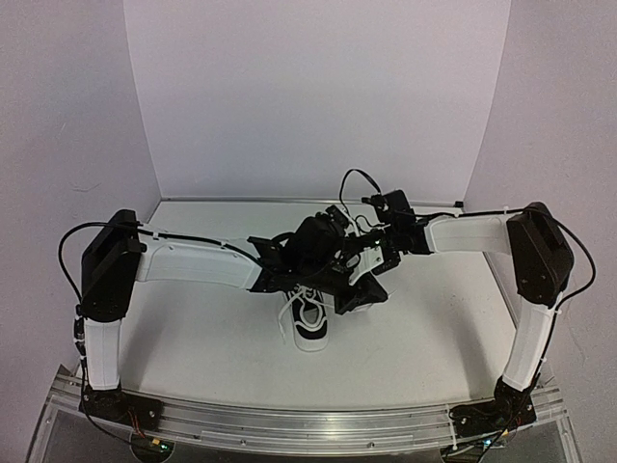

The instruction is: Tie the shoes

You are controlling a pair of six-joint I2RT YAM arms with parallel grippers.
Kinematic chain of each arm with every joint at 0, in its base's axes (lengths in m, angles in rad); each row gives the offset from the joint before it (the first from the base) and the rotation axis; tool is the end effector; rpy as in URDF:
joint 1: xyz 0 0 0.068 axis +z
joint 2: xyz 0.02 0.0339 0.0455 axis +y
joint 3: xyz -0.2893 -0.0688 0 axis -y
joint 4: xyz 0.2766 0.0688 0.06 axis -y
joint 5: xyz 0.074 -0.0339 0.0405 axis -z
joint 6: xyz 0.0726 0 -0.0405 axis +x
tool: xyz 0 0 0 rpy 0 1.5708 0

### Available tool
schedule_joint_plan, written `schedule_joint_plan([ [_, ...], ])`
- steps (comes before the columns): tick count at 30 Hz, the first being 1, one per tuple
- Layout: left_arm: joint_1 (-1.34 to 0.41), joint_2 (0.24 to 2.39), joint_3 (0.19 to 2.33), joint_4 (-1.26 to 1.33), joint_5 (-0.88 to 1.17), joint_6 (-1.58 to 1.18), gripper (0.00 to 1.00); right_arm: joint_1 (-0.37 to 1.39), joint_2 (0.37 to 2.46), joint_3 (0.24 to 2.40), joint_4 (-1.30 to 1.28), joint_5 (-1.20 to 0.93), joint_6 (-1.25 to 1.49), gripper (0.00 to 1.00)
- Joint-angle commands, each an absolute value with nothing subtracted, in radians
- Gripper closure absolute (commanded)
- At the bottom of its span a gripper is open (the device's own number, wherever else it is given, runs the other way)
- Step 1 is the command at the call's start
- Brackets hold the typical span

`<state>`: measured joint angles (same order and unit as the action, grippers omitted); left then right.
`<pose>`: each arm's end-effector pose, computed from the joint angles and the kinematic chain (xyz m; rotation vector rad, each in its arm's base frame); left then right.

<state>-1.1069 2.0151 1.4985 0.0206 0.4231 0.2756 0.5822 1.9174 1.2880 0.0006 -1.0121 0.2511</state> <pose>0.2140 -0.4943 0.2235 1.5750 1.4739 -0.9352 0.3572 0.3088 0.2051 -0.9717 2.0608 1.5631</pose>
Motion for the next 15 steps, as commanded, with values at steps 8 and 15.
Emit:
schedule_joint_plan([
  [8, -1.092, 1.903, 1.49, 0.059, 0.37, 0.28, 0.42, 0.575, 1.932, 1.338, 0.03, -1.039, 0.232, 1.0],
  [15, -0.954, 1.635, 1.21, 0.23, 0.293, 0.041, 0.39, 0.6, 1.946, 1.355, 0.029, -1.052, 0.236, 1.0],
])
